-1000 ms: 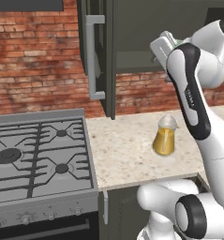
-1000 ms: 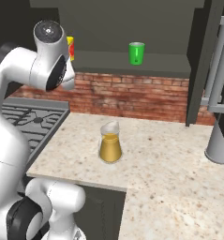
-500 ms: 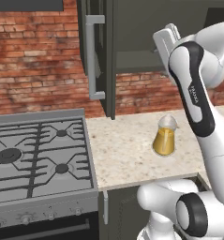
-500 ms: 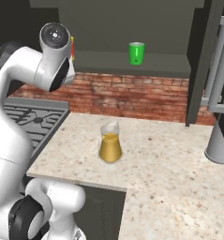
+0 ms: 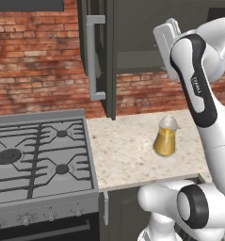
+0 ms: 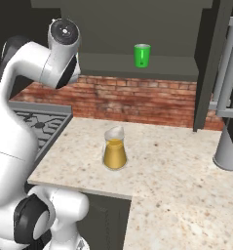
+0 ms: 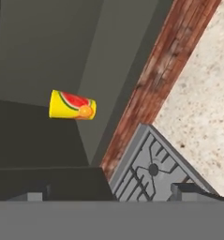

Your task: There is a tray on the dining counter. Grab the cup, mug, and pitcher and place them on the tray. The pitcher may be placed next to the tray if it cannot fit the tray.

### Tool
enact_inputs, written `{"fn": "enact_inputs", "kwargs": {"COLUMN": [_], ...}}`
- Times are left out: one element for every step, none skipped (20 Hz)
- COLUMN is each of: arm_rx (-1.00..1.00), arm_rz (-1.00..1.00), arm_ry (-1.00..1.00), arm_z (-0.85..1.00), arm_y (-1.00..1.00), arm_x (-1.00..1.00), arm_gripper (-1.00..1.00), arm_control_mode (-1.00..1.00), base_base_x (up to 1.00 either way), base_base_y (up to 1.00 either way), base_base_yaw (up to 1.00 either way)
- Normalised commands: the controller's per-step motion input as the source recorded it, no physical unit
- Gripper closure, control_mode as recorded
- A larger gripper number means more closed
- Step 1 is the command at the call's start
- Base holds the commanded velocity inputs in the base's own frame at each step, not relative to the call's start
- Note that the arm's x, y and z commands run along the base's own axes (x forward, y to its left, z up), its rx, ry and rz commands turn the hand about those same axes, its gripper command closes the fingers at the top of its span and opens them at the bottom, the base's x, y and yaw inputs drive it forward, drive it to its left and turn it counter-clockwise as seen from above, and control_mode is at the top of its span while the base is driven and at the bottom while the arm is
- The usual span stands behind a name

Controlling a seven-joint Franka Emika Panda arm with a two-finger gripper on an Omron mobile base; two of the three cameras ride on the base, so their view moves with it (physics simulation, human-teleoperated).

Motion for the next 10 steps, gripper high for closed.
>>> {"fn": "enact_inputs", "kwargs": {"arm_rx": [0.08, 0.16, 0.16, 0.15, 0.10, 0.07, 0.05, 0.01, 0.00, 0.00], "arm_rz": [0.05, 0.08, 0.08, 0.04, 0.00, 0.00, 0.00, 0.00, 0.00, 0.00], "arm_ry": [-0.01, 0.00, 0.00, -0.01, -0.01, -0.06, -0.07, -0.09, -0.09, -0.07], "arm_z": [0.00, 0.00, 0.00, 0.00, 0.00, 0.00, 0.00, 0.00, 0.00, 0.00], "arm_y": [0.05, 0.09, 0.09, 0.11, 0.19, 0.21, 0.18, 0.24, 0.31, 0.34], "arm_x": [0.18, 0.23, 0.23, 0.19, 0.08, 0.15, 0.16, 0.19, 0.19, 0.25], "arm_gripper": [-1.00, -1.00, -1.00, -1.00, -1.00, -1.00, -1.00, -1.00, -1.00, -1.00], "arm_control_mode": [-1.00, -1.00, -1.00, -1.00, -1.00, -1.00, -1.00, -1.00, -1.00, -1.00], "base_base_x": [0.00, 0.00, 0.00, 0.00, 0.00, 0.00, 0.00, 0.00, 0.00, 0.00], "base_base_y": [0.00, 0.00, 0.00, 0.00, 0.00, 0.00, 0.00, 0.00, 0.00, 0.00], "base_base_yaw": [0.00, 0.00, 0.00, 0.00, 0.00, 0.00, 0.00, 0.00, 0.00, 0.00]}}
